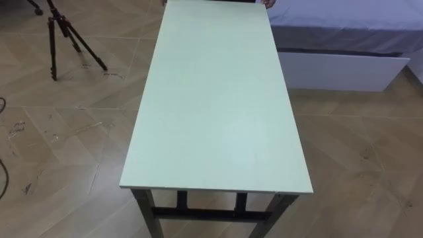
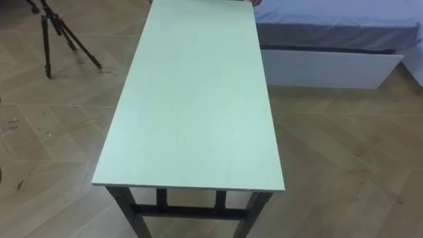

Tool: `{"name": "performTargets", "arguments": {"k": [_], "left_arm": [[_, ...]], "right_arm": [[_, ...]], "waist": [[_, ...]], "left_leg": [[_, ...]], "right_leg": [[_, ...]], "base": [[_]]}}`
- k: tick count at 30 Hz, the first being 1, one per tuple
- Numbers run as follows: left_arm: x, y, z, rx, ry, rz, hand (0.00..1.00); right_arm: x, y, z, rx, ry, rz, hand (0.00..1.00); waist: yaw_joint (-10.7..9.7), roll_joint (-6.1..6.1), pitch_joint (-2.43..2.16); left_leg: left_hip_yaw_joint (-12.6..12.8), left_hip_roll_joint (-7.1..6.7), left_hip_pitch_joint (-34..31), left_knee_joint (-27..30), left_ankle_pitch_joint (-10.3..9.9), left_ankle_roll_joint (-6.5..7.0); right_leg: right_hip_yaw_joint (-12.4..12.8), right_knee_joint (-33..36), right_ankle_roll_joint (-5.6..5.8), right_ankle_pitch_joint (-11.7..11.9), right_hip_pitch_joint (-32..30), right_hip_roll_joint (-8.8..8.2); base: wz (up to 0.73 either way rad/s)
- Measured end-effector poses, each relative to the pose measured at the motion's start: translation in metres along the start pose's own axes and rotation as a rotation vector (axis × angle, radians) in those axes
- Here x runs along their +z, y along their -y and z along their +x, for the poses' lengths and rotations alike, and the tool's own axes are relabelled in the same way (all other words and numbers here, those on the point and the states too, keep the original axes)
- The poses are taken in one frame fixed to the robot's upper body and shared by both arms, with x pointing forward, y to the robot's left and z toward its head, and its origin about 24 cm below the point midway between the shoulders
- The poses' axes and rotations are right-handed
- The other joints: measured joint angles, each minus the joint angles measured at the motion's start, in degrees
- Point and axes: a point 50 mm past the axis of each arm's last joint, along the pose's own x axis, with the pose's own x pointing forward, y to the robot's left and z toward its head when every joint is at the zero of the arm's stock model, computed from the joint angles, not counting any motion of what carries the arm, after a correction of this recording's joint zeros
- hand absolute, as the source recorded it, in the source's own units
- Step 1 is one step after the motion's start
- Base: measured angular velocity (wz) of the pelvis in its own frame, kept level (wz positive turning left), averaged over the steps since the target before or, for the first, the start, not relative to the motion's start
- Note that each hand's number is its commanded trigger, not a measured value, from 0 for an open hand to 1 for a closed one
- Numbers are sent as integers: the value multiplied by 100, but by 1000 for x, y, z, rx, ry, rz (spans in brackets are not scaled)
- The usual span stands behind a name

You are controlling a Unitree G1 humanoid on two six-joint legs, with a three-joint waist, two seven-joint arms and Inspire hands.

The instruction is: Move table with human

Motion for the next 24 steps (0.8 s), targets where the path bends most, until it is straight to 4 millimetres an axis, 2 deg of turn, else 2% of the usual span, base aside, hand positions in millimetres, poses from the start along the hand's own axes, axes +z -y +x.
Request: {"name": "performTargets", "arguments": {"k": [8,15,21,24], "left_arm": [[0,0,0,-3,-3,-5,0],[-7,2,-1,-69,-42,-182,0],[-9,6,-2,-149,-63,-352,0],[-11,7,-3,-178,-67,-428,0]], "right_arm": [[0,1,0,5,1,12,0],[-7,6,-3,38,-17,51,0],[-3,8,-3,74,10,105,0],[0,8,-4,101,29,140,0]], "waist": [[-5,5,0],[13,45,3],[-1,118,8],[-1,147,-5]], "left_leg": [[7,2,0,-4,0,0],[15,3,-5,-9,0,0],[10,2,-14,-10,-1,0],[10,2,-105,9,-1,0]], "right_leg": [[9,-1,0,0,-4,0],[50,-2,0,0,-17,4],[53,2,0,0,-21,4],[50,8,-1,0,-103,3]], "base": [[0],[0],[0],[0]]}}
